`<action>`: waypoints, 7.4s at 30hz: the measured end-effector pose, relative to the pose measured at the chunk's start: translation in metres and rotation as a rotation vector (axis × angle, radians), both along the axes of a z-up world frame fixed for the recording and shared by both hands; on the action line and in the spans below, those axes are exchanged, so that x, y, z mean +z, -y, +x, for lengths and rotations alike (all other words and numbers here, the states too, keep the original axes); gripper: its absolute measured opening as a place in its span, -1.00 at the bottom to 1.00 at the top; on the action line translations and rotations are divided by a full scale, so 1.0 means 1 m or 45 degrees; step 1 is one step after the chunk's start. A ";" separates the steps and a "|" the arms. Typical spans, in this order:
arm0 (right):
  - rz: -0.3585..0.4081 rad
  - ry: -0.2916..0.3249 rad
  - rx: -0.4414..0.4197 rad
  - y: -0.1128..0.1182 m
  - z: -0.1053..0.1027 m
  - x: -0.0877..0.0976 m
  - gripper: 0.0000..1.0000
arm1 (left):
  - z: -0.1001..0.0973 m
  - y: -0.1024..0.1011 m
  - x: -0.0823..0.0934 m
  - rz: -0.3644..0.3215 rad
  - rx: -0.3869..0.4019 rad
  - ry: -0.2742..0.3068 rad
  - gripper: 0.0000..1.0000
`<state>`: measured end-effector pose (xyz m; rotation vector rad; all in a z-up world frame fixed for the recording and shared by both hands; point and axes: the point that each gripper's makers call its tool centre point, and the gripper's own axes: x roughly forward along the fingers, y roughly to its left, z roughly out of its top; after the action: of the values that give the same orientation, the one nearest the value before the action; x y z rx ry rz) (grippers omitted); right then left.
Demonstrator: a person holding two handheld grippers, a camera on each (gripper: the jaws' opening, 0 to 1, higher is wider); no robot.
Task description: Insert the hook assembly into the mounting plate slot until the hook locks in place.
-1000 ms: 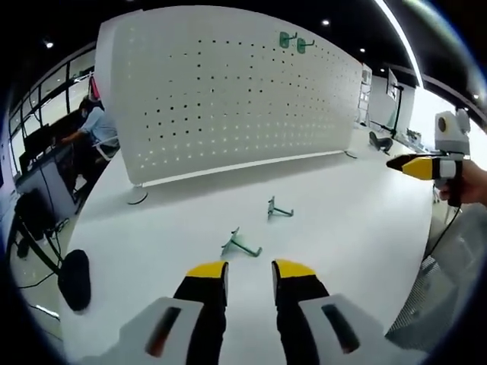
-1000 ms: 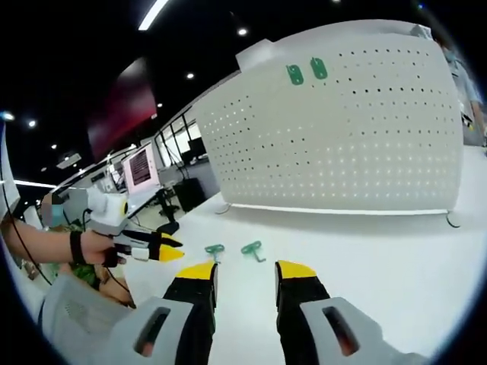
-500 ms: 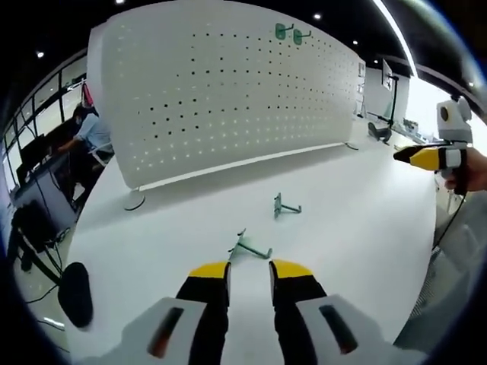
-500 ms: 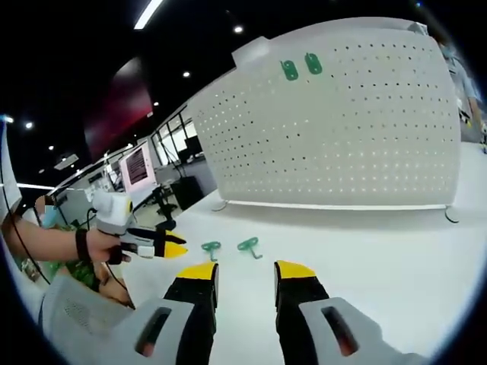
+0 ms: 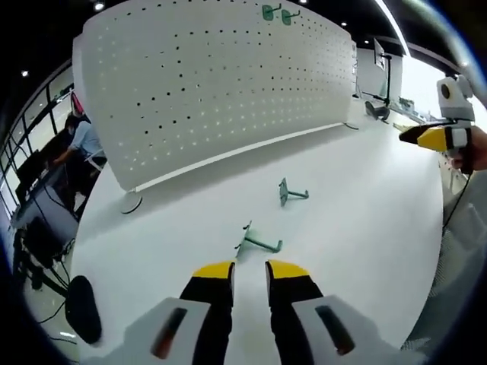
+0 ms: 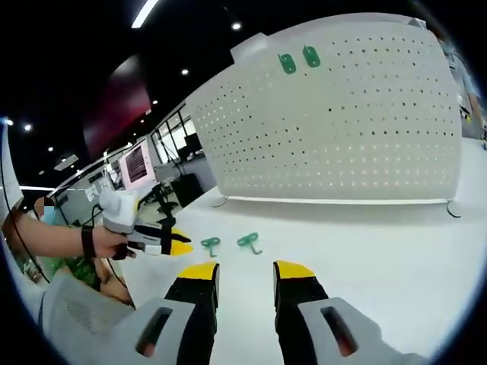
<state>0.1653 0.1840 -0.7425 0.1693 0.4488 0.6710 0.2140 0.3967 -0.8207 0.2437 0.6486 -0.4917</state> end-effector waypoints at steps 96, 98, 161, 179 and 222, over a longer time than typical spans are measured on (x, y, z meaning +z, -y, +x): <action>-0.001 0.037 0.063 -0.015 -0.010 0.015 -0.53 | -0.023 0.057 0.002 -0.339 -0.088 -0.131 -0.93; -0.002 0.038 0.066 -0.015 -0.010 0.015 -0.53 | -0.026 0.057 0.002 -0.354 -0.080 -0.135 -0.93; 0.327 0.049 0.207 -0.068 -0.039 0.058 -0.67 | -0.102 0.094 0.133 -1.017 -0.083 -0.071 -0.93; 0.641 -0.036 0.285 -0.068 -0.062 0.087 -0.87 | -0.133 0.122 0.157 -1.228 -0.190 -0.135 -0.93; 1.073 -0.187 0.335 -0.042 -0.082 0.111 -0.76 | -0.152 0.166 0.177 -1.523 -0.365 -0.342 -0.93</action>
<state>0.0832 0.2255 -0.6317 0.9733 0.3060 1.0843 0.0616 0.2311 -0.6434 -0.8844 0.4828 -1.1131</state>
